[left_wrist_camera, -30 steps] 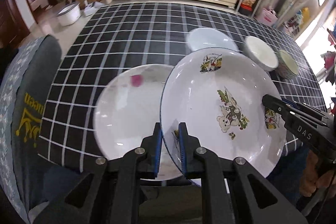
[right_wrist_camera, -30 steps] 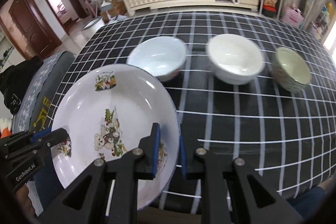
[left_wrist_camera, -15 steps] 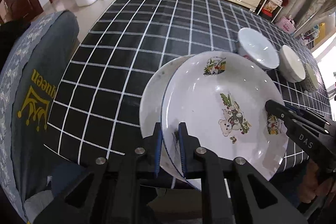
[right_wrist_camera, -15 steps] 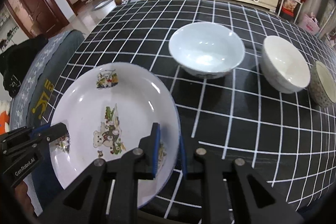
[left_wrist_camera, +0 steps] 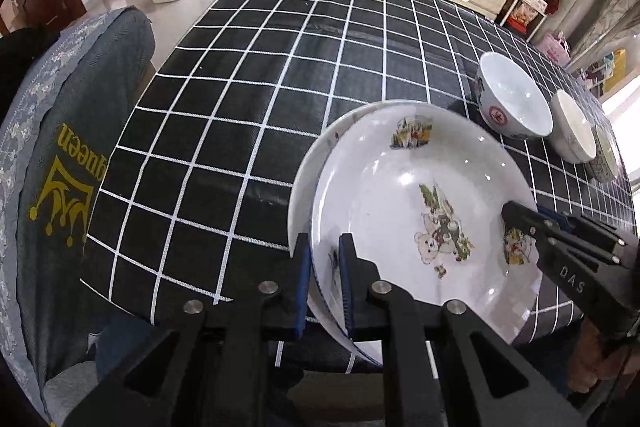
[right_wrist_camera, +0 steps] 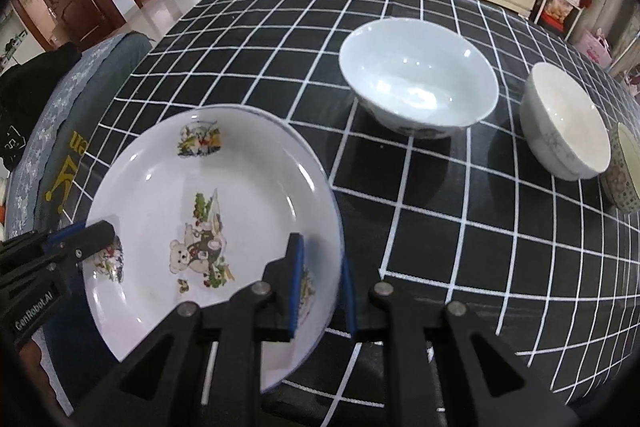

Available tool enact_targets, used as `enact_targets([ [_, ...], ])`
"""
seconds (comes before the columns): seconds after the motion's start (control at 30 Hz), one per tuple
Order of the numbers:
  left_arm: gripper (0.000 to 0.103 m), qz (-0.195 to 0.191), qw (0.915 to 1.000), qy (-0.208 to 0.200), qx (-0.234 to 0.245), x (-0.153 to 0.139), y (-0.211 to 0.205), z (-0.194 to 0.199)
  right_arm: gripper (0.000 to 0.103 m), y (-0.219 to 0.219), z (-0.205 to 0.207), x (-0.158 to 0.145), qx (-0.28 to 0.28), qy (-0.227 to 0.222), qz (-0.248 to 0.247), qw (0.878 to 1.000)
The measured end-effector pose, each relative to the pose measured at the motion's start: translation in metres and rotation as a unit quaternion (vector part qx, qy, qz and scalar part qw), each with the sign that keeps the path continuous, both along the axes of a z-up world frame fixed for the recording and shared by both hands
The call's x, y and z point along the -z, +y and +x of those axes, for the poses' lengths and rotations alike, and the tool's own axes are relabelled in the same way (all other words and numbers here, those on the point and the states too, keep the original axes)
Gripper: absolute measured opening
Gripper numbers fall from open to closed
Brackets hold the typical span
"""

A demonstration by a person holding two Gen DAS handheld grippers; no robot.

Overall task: Organize plates and bowls
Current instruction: 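Lower the cartoon-print plate onto the stack and open both grippers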

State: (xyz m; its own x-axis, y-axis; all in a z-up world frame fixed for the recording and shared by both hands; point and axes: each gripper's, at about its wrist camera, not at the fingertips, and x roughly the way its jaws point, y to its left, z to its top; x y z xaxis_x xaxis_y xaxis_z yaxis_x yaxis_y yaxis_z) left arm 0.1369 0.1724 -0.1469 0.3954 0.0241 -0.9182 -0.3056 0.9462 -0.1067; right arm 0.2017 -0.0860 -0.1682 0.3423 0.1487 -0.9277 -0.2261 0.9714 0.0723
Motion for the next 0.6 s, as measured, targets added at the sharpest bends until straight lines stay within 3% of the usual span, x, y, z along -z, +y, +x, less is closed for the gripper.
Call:
enact_targets([
  [0.33, 0.013, 0.004, 0.9999, -0.007, -0.009, -0.002, 0.001, -0.004, 0.022, -0.001, 0.004, 0.001, -0.001, 0.009, 0.013, 1.000],
  [0.43, 0.043, 0.029, 0.9992, -0.010, -0.026, -0.006, 0.001, -0.006, 0.032, -0.005, 0.003, 0.000, 0.004, -0.001, 0.017, 1.000],
  [0.47, 0.043, 0.030, 0.9989, -0.015, -0.033, -0.007, 0.003, -0.009, 0.038, -0.006, 0.002, 0.001, 0.006, -0.004, 0.011, 1.000],
  [0.6, 0.043, 0.022, 0.9989, -0.021, -0.034, -0.011, 0.003, -0.014, 0.041, -0.011, -0.001, 0.000, 0.009, -0.006, 0.016, 1.000],
])
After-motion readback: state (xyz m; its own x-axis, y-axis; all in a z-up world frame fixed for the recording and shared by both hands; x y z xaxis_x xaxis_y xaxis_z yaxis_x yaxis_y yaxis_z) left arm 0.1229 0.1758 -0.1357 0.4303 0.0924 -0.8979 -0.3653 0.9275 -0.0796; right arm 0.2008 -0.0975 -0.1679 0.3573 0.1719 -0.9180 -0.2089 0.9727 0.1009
